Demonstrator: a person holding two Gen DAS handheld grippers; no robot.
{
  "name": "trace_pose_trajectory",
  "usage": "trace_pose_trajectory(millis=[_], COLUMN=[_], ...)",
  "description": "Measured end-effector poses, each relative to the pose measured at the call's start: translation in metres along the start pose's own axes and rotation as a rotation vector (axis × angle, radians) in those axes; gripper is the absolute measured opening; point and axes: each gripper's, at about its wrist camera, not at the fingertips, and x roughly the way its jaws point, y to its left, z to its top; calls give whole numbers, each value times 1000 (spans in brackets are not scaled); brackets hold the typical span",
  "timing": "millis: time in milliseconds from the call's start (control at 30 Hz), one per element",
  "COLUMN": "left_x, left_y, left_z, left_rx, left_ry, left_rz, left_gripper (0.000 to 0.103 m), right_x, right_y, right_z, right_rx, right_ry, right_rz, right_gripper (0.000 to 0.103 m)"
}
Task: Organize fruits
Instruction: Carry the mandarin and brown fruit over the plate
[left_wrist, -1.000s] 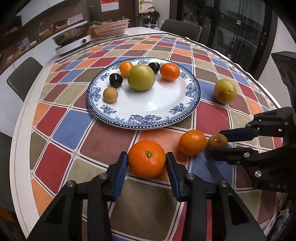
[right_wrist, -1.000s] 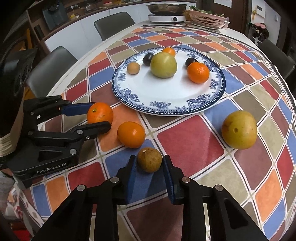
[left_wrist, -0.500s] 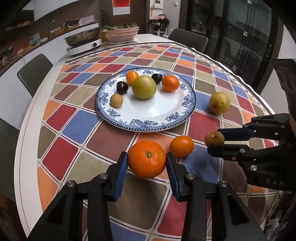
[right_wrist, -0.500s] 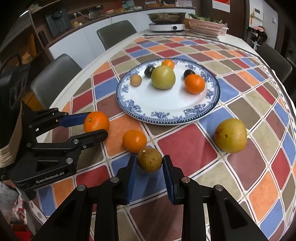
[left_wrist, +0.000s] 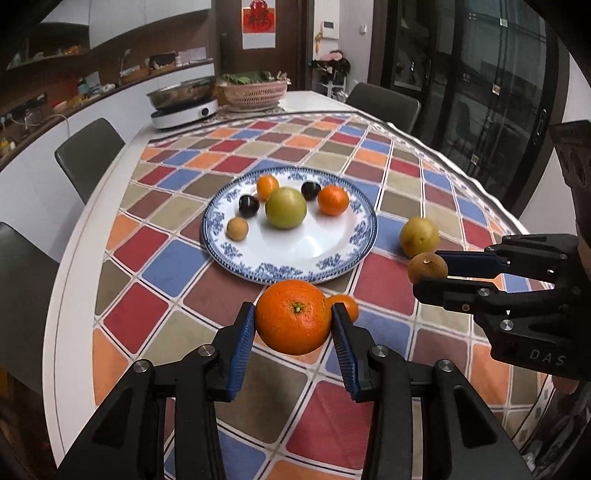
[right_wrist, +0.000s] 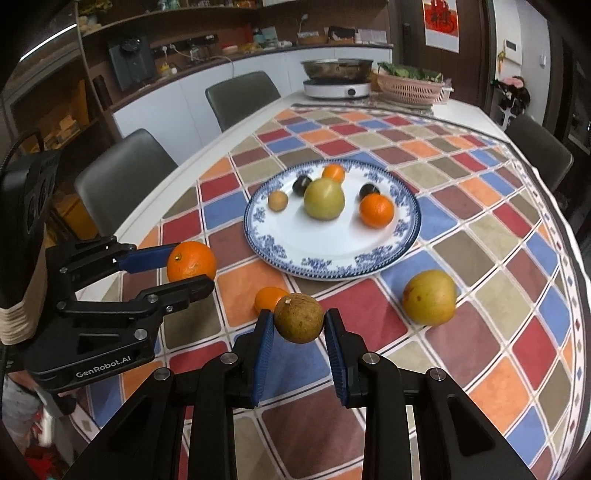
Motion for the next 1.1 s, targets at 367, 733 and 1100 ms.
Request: trace_pose_trajectory(millis=[367,733,1100], left_x=[-15,-6,39], left_y=[-10,-10,5], left_z=[22,50,68], left_rx=[-39,-68,-136], left_ry=[-60,-85,-30], left_rz=[19,33,12], left_gripper=[41,41,41], right_x=[-22,-23,16], right_y=[-14,-32,-51], right_z=[13,43,75], right_rx=[-10,-33,-51], right_ry=[-77,-116,-50], right_rz=[-4,0,32], right_gripper=[30,30,30])
